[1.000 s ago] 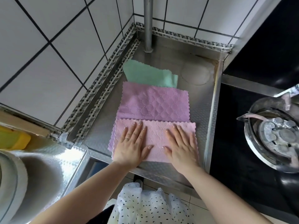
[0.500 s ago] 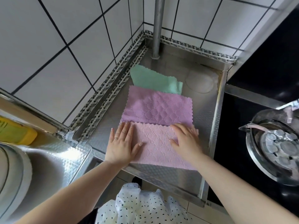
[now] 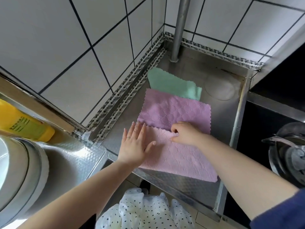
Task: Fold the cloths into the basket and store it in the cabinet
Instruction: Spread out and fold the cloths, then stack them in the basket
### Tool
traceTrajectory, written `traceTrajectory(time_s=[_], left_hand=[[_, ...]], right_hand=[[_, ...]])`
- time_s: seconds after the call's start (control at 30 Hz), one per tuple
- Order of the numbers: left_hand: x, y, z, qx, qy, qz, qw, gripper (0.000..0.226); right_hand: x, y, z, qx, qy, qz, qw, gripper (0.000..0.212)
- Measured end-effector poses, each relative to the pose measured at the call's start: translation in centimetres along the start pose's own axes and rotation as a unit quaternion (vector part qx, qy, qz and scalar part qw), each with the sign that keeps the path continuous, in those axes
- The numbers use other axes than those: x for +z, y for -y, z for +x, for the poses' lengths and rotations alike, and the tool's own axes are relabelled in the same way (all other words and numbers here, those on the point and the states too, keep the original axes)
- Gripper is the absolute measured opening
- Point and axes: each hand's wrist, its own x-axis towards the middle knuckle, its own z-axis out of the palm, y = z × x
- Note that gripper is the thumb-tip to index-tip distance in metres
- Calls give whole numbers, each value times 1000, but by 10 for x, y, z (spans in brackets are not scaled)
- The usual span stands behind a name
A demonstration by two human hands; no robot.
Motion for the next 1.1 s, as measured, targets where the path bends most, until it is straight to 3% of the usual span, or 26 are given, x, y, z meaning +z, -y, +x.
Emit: traceTrajectory(time_s=[0.13, 0.23, 0.33, 0.43, 0.5, 0.6, 0.67, 0.73, 0.8, 0.83, 0.9, 1.0, 1.1], left_hand=[[-9, -2, 2, -3, -28, -68, 997, 76], [-20, -2, 2, -31, -70, -198, 977, 70], [-28, -6, -4, -66, -81, -328, 939, 66], [-35, -22, -14, -136, -62, -491, 858, 60], [-39, -36, -19, -165, -8, -579, 799, 58], [-43, -54, -25, -125, 119, -687, 706, 62], [-47, -64, -25, -79, 175, -724, 663, 61], [-51, -70, -19, -75, 184, -751, 629, 55], [-51, -71, -14, -70, 168, -756, 629, 53], [-48, -70, -11, -68, 161, -753, 635, 66], [-47, -67, -11, -47, 166, -723, 669, 82], [-51, -71, -13, -3, 160, -662, 732, 74], [-63, -77, -4, 52, 142, -615, 774, 69]], right_hand=[[-18, 2, -12, -37, 21, 22, 999, 19], [-34, 3, -30, -45, 12, 46, 998, 19], [-50, 2, -53, -42, -22, 128, 991, 23], [-62, 5, -74, -34, -71, 248, 966, 22], [-65, 8, -86, -12, -101, 363, 926, 14], [-59, 12, -98, 23, -125, 561, 818, 9], [-52, 11, -102, 51, -144, 628, 763, 15], [-46, 8, -107, 81, -160, 661, 729, 21], [-36, 3, -112, 96, -166, 676, 712, 20], [-29, 1, -115, 107, -168, 675, 711, 21], [-17, -2, -119, 125, -168, 652, 729, 31], [-4, -6, -126, 125, -167, 614, 761, 65], [-7, -9, -131, 85, -206, 573, 789, 68]])
